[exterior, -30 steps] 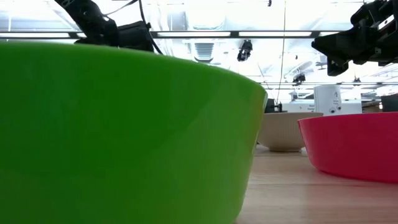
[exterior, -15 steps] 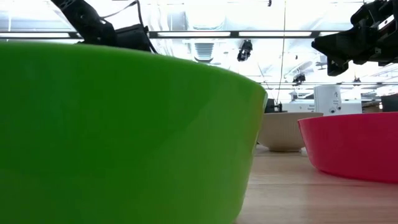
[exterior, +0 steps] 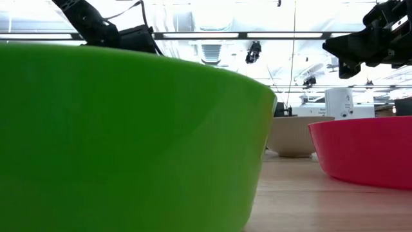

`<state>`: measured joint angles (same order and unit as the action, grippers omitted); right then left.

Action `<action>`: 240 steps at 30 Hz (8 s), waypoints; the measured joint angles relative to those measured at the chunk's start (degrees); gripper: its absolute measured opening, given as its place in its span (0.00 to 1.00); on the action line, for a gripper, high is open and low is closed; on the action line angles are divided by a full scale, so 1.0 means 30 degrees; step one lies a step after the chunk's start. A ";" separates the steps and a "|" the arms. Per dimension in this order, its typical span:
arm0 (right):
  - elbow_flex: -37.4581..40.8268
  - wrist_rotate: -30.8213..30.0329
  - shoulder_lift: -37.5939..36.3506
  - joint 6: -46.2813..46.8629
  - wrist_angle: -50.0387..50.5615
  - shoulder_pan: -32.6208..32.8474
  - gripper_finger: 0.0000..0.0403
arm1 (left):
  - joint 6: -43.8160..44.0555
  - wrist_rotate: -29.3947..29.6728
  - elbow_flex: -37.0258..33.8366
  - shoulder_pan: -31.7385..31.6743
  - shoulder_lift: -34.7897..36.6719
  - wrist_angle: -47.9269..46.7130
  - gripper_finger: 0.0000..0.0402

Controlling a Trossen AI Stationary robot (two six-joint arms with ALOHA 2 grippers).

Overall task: Nest bowls inside each other
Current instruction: Stack the top green bowl on the grey bowl

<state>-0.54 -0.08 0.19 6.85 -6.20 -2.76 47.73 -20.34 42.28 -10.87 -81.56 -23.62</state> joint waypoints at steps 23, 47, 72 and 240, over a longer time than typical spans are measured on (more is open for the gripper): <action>-0.0004 0.0000 0.0000 0.0000 0.0000 -0.0003 0.13 | -0.2843 0.3671 0.5835 -0.0037 0.0052 -0.5455 0.01; -0.0005 -0.0005 0.0000 0.0000 0.0005 -0.0003 0.13 | -0.5425 0.4047 0.8313 -0.0858 -0.1155 -0.1532 0.01; -0.0004 -0.0003 0.0000 0.0000 0.0000 -0.0003 0.13 | -0.6623 0.4134 1.4025 -0.1153 -0.4549 -0.7283 0.01; 0.0000 -0.0009 0.0000 0.7483 -0.0331 -0.0007 0.13 | -0.1174 0.2882 1.3274 -0.2208 -0.4061 -0.9106 0.01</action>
<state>-0.54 -0.10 0.19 29.30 -7.19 -2.79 44.21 -11.69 82.11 -17.50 -93.74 -50.94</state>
